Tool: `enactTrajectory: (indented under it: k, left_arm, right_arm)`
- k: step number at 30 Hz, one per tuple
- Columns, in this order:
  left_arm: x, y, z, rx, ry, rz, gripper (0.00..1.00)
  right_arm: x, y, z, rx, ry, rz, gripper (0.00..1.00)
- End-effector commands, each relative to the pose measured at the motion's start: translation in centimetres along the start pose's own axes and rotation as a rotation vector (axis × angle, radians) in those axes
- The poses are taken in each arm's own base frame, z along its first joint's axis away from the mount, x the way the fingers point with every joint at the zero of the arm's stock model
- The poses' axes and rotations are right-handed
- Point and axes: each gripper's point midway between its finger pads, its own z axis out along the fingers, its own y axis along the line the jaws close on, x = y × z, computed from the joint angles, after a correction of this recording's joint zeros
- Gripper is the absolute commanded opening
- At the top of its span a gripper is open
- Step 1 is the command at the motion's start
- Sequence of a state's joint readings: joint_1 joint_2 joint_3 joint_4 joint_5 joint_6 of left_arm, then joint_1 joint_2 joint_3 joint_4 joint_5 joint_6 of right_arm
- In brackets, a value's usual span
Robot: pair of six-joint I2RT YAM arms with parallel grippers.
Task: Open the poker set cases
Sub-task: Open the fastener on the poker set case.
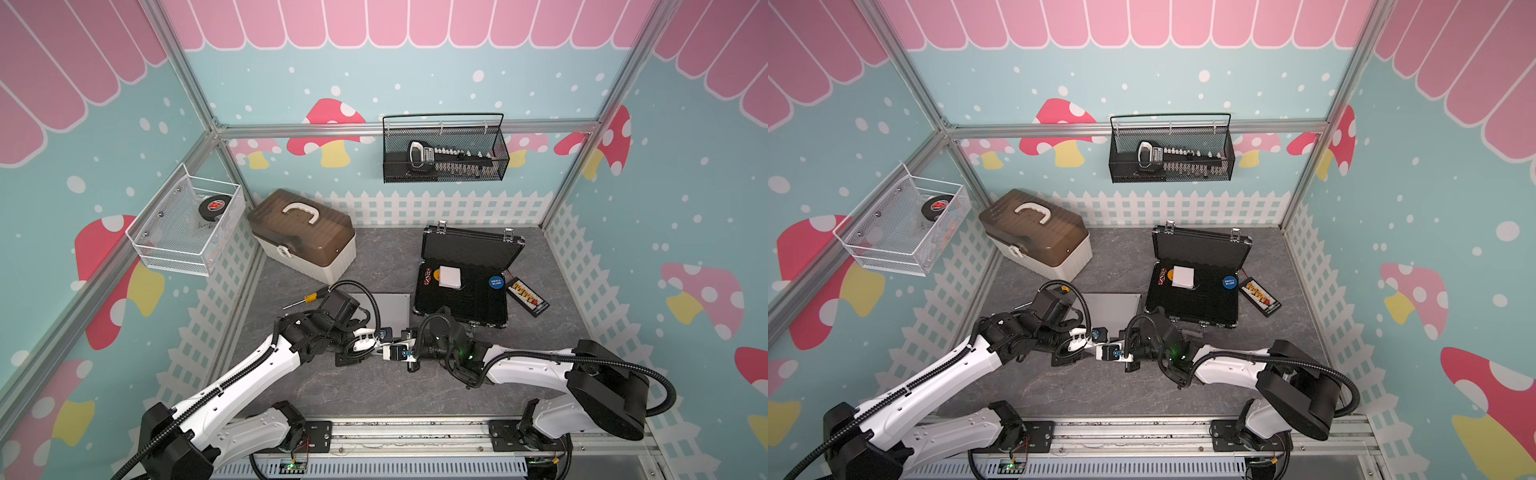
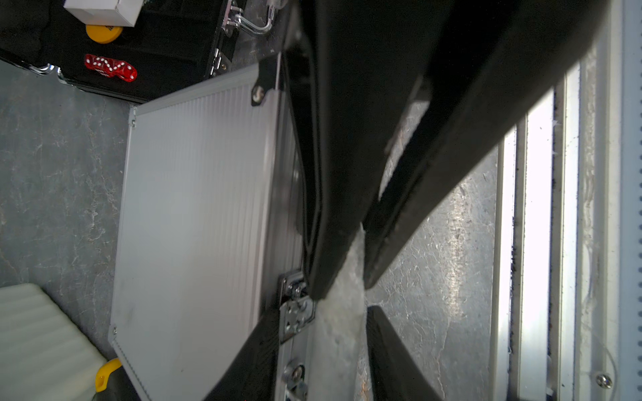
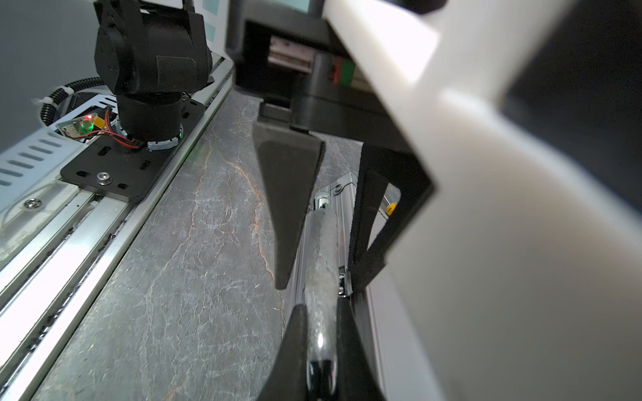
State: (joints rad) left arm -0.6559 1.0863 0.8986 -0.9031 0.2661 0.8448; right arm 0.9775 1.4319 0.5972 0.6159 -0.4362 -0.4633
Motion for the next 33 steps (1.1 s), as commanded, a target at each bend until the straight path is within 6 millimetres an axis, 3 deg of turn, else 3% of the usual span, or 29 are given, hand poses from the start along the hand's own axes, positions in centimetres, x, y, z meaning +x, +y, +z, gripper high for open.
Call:
enactTrajectory:
  k: [1,4,10,14,19,26,27,28,33]
  left_arm:
    - [1.3,-4.4,0.4,0.202,0.035,0.017,0.33]
    - [1.3,-4.5,0.4,0.204,0.032,0.025,0.24]
    - [1.1,-4.7,0.3,0.211,0.017,0.031,0.16]
    - [1.2,-4.7,0.4,0.213,0.021,0.019,0.18]
    - [1.2,-4.3,0.6,0.186,0.02,0.022,0.32]
    - [-0.5,-3.7,-0.9,0.111,-0.078,0.062,0.6]
    - [-0.5,-3.7,-1.0,0.107,-0.086,0.061,0.8]
    - [-0.6,-3.8,-1.2,0.103,-0.093,0.063,0.91]
    - [-0.9,-4.1,-1.9,0.088,-0.13,0.068,0.93]
  right_arm:
    - [-6.3,-4.8,-1.0,0.178,-0.196,-0.116,0.0]
    - [-6.2,-4.8,-1.0,0.179,-0.192,-0.115,0.0]
    - [-6.0,-4.7,-1.0,0.179,-0.189,-0.113,0.0]
    - [-6.0,-4.8,-0.9,0.18,-0.189,-0.115,0.0]
    - [-6.1,-4.7,-0.9,0.177,-0.19,-0.112,0.0]
    - [-5.6,-4.3,-0.7,0.163,-0.183,-0.11,0.0]
    - [-5.3,-4.2,-0.7,0.157,-0.178,-0.108,0.0]
    - [-5.2,-4.0,-0.6,0.151,-0.175,-0.107,0.0]
    - [-3.9,-2.8,-0.3,0.114,-0.158,-0.1,0.0]
